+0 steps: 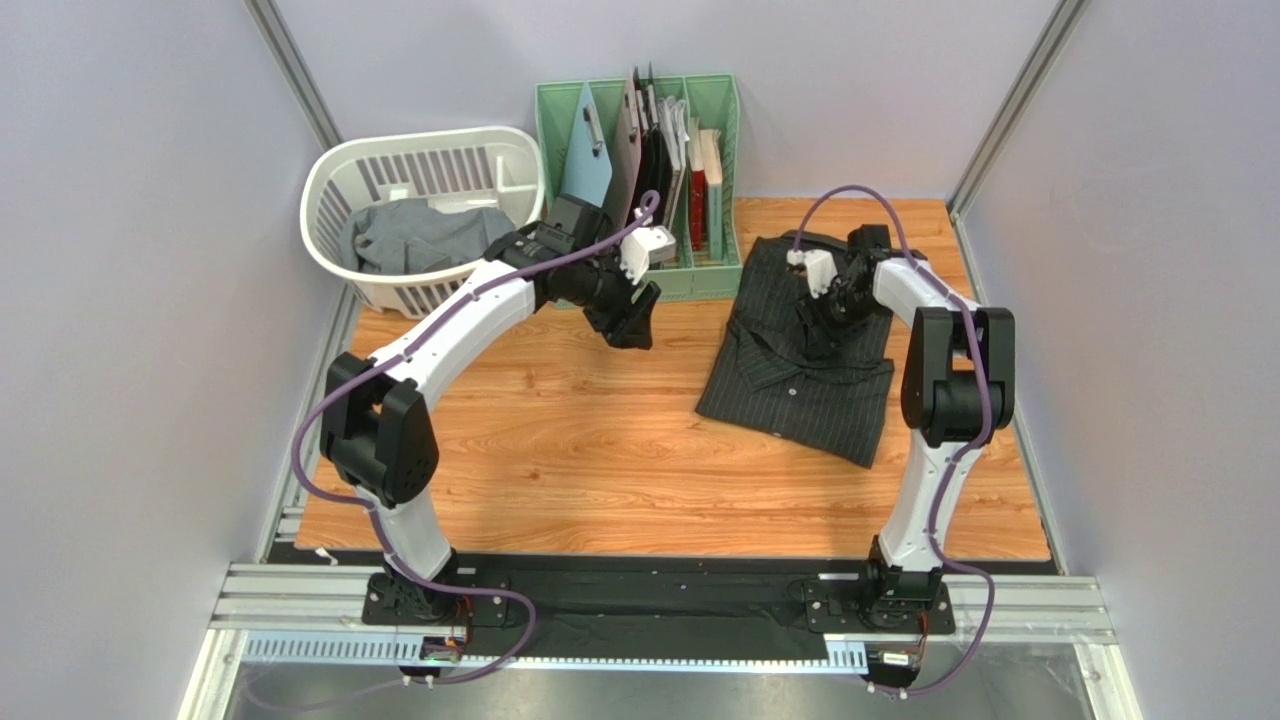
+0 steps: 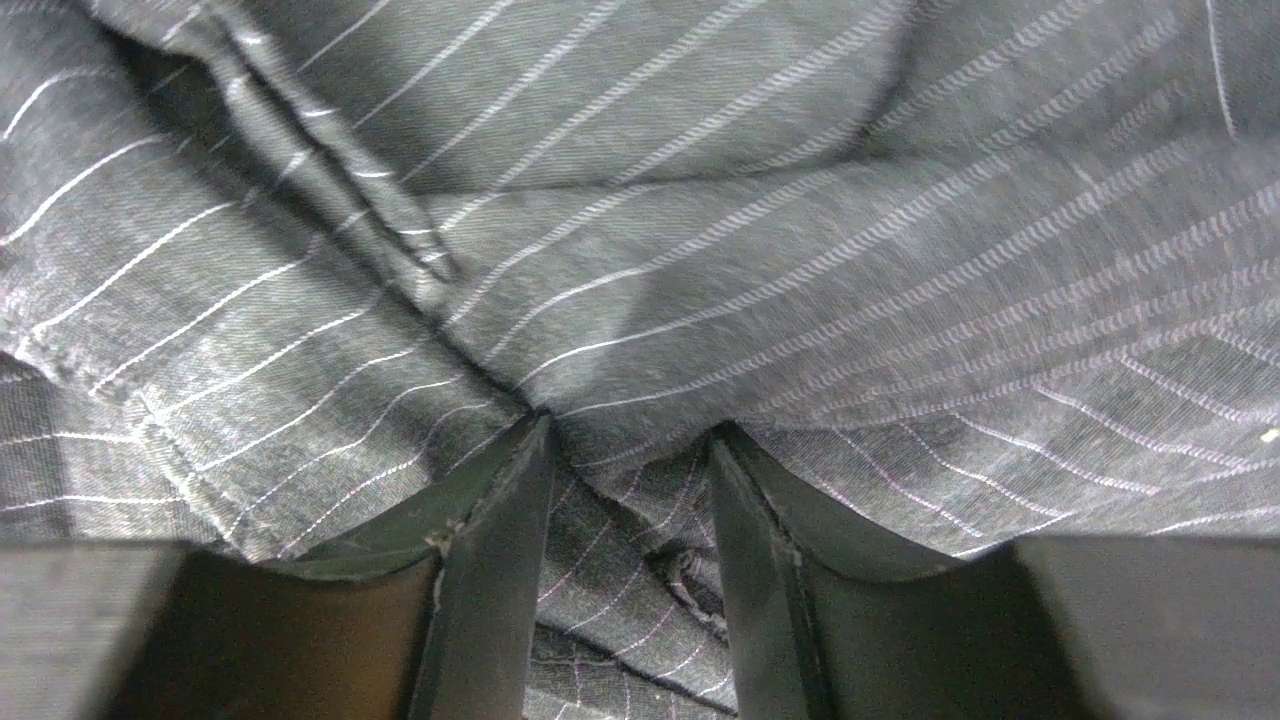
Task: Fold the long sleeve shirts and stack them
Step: Fold the shirt
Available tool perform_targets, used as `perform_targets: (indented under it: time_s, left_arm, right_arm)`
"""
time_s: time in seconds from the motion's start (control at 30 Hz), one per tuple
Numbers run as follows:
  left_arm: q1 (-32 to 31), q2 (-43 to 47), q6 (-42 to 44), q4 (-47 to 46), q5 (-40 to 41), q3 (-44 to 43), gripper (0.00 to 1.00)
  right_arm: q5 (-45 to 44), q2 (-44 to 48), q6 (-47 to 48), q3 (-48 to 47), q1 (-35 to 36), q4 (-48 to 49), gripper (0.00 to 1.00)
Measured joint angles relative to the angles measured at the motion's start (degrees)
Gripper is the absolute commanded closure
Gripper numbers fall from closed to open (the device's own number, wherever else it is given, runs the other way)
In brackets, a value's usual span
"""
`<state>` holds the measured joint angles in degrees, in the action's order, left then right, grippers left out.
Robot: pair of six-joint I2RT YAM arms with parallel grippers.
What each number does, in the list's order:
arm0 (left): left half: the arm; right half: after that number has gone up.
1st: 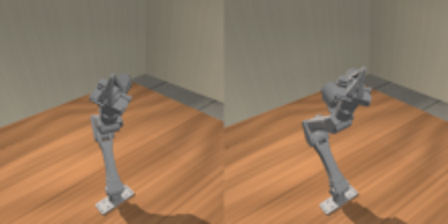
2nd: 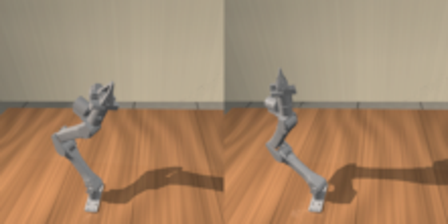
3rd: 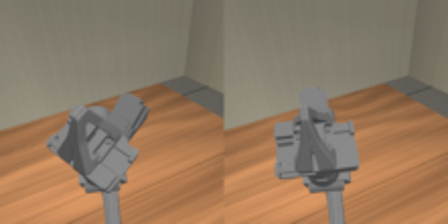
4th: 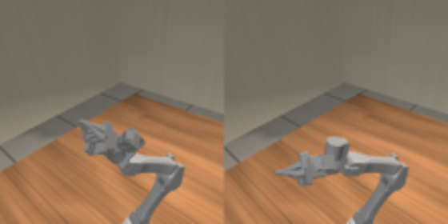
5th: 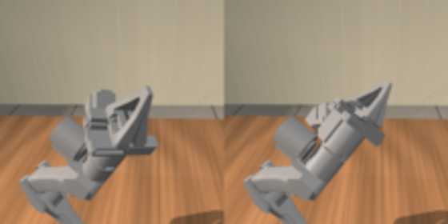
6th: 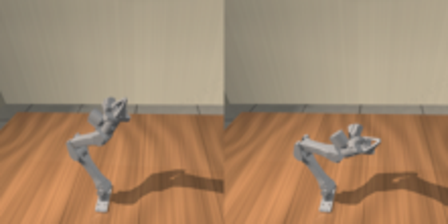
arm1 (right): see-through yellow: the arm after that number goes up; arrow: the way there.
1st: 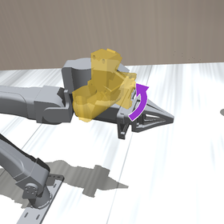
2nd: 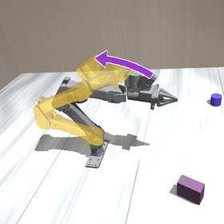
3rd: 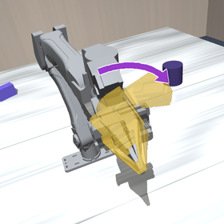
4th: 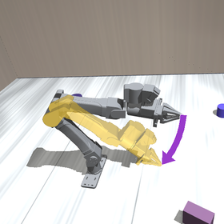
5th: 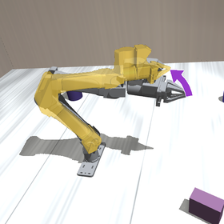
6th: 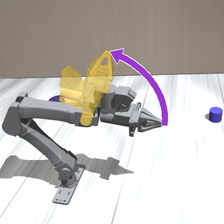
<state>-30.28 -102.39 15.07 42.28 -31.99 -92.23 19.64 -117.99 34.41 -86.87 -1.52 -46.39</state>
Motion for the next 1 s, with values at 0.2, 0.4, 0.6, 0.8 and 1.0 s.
perform_targets:
  time_s: [0.2,0.4,0.6,0.8,1.0]
  left_arm:
    - [2.4,4.3,0.1,1.0,2.2,3.1,0.36]
    - [5.3,7.1,-0.2,1.7,3.2,5.2,0.36]
    - [8.1,8.7,-1.1,1.7,3.7,8.2,0.36]
    - [10.0,10.7,-2.0,1.6,4.1,10.9,0.36]
    - [15.8,15.5,-3.3,1.6,2.0,14.2,0.36]
  right_arm:
    - [-1.2,6.5,6.1,9.7,5.3,1.0,0.61]
    - [0.5,9.9,11.1,14.6,7.9,-4.3,0.64]
    - [2.1,11.8,14.8,18.1,10.2,-8.5,0.66]
    - [1.9,12.3,16.0,19.1,17.1,-11.3,0.66]
    - [1.9,7.1,14.2,12.8,23.1,-15.2,0.66]
